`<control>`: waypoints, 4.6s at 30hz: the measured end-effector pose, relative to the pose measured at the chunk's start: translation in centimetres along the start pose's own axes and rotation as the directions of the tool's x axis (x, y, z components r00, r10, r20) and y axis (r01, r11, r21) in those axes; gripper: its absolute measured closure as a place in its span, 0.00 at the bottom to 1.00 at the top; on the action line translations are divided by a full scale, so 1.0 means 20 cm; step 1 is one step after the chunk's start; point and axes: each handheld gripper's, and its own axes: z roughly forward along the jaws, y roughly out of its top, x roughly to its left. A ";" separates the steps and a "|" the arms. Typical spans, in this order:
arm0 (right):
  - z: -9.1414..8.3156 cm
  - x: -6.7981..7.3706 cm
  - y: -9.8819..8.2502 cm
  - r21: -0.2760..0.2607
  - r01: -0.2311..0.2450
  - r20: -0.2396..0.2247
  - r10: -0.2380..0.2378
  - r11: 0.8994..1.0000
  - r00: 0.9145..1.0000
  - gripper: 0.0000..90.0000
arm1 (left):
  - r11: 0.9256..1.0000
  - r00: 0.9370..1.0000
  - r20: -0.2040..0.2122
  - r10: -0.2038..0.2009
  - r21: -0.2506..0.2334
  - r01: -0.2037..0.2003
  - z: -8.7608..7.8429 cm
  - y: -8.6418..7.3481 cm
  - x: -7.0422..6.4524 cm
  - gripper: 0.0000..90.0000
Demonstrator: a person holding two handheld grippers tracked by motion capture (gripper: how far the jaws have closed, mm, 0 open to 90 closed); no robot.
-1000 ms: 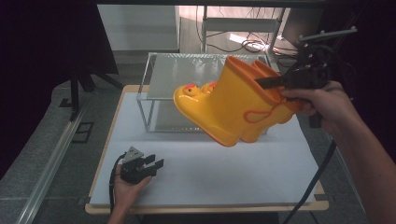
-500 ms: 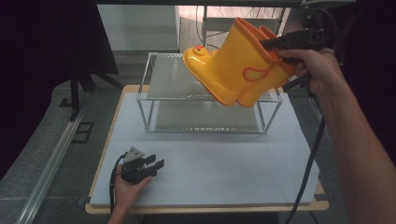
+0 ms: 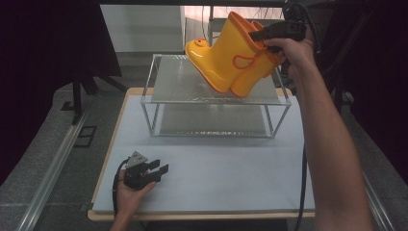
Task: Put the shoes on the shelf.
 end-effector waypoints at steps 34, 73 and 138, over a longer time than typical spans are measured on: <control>0.21 0.00 0.02 -0.016 -0.008 0.103 0.010 1.000 0.995 0.66 | 1.000 1.000 0.003 0.015 -0.012 -0.015 -0.02 0.01 -0.02 0.60; 0.00 0.02 0.03 -0.114 0.044 0.031 -0.041 0.993 0.999 0.60 | 1.000 1.000 0.000 0.014 -0.008 -0.014 -0.02 0.01 -0.02 0.60; 0.36 -0.54 -0.58 0.009 0.024 0.189 -0.026 1.000 0.982 1.00 | 1.000 1.000 -0.016 0.004 -0.004 -0.004 -0.02 0.00 -0.01 0.60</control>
